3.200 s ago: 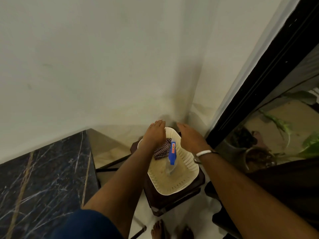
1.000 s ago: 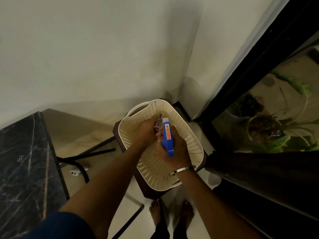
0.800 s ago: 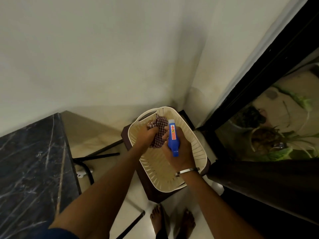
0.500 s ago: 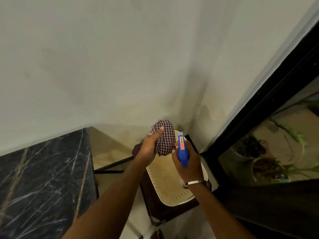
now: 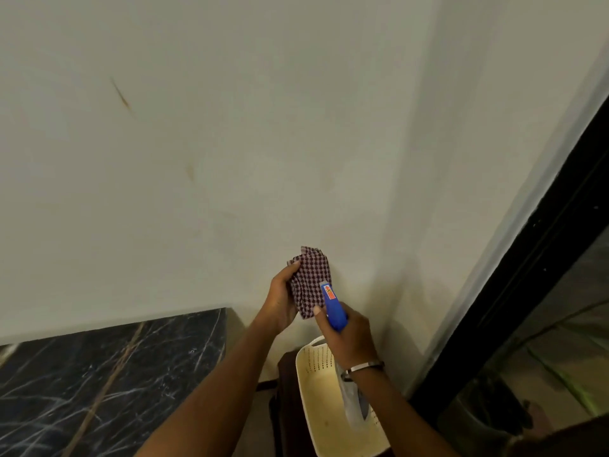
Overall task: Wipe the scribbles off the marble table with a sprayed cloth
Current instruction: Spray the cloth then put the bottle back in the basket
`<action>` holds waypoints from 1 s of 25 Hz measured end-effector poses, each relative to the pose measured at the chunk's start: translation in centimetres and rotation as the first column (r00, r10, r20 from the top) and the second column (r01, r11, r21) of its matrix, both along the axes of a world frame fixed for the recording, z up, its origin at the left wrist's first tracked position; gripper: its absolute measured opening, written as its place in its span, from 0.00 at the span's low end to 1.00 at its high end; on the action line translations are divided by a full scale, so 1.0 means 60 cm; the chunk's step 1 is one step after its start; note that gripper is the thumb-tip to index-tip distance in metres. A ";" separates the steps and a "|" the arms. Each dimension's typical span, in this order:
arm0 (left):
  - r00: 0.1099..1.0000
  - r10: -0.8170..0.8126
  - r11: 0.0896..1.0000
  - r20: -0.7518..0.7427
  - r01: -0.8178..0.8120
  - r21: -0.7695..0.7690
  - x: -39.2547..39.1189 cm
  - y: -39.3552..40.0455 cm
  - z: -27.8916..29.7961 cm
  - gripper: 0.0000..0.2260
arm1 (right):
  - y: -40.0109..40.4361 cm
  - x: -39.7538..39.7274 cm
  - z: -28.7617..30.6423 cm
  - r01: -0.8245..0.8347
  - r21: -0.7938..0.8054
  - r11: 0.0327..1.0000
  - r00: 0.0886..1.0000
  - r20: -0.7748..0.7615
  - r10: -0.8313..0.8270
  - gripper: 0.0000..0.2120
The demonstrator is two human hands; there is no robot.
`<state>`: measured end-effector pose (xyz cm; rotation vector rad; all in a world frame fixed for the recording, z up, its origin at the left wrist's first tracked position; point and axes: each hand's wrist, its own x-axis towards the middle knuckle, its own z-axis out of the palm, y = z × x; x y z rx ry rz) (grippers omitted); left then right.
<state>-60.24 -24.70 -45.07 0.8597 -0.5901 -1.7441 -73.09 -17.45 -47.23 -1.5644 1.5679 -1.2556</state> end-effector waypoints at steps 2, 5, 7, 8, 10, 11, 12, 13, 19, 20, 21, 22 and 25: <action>0.999 0.038 0.999 0.021 -0.038 -0.026 0.017 0.008 0.033 0.15 | 0.001 0.022 0.031 -0.023 0.008 1.000 1.000 -0.002 0.024 0.08; 0.997 0.072 0.996 0.036 -0.070 -0.046 0.044 0.009 0.069 0.14 | 0.003 0.056 0.067 -0.037 -0.010 0.999 0.999 0.024 0.038 0.12; 0.996 0.076 0.996 0.040 -0.074 -0.057 0.063 0.008 0.089 0.15 | -0.001 0.077 0.087 -0.051 0.011 0.999 0.998 0.025 0.051 0.12; 0.996 0.074 0.996 0.048 -0.071 -0.061 0.073 0.006 0.097 0.15 | -0.004 0.088 0.097 -0.056 0.019 0.998 0.998 0.013 0.055 0.11; 0.996 0.077 0.995 0.050 -0.073 -0.075 0.092 0.005 0.114 0.15 | -0.009 0.111 0.114 -0.050 0.029 0.998 0.998 -0.033 0.051 0.10; 0.995 0.080 0.994 0.052 -0.075 -0.085 0.102 0.005 0.121 0.14 | -0.010 0.121 0.120 -0.038 0.034 0.999 0.998 -0.048 0.040 0.10; 0.995 0.082 0.992 0.052 -0.076 -0.098 0.111 0.004 0.127 0.13 | -0.010 0.130 0.124 -0.023 0.040 0.999 0.998 -0.050 0.025 0.09; 0.995 0.086 0.991 0.050 -0.080 -0.109 0.119 0.003 0.133 0.12 | -0.010 0.135 0.128 -0.007 0.045 0.999 0.999 -0.040 0.008 0.08; 0.996 0.080 0.986 0.031 -0.074 -0.150 0.157 0.007 0.157 0.11 | -0.014 0.148 0.149 0.049 0.036 0.998 0.998 0.026 -0.050 0.07; 0.997 0.075 0.986 0.028 -0.069 -0.153 0.162 0.007 0.158 0.11 | -0.015 0.149 0.152 0.055 0.038 0.998 0.998 0.014 -0.055 0.07; 0.997 0.070 0.986 0.027 -0.065 -0.155 0.167 0.009 0.159 0.11 | -0.015 0.150 0.154 0.057 0.045 0.997 0.998 -0.005 -0.057 0.08; 0.997 0.068 0.986 0.031 -0.063 -0.156 0.170 0.009 0.159 0.12 | -0.014 0.151 0.155 0.058 0.059 0.997 0.998 -0.029 -0.057 0.08; 0.996 0.080 0.985 0.037 -0.073 -0.154 0.180 0.012 0.163 0.11 | -0.010 0.158 0.156 0.075 0.073 0.995 0.997 -0.037 -0.072 0.09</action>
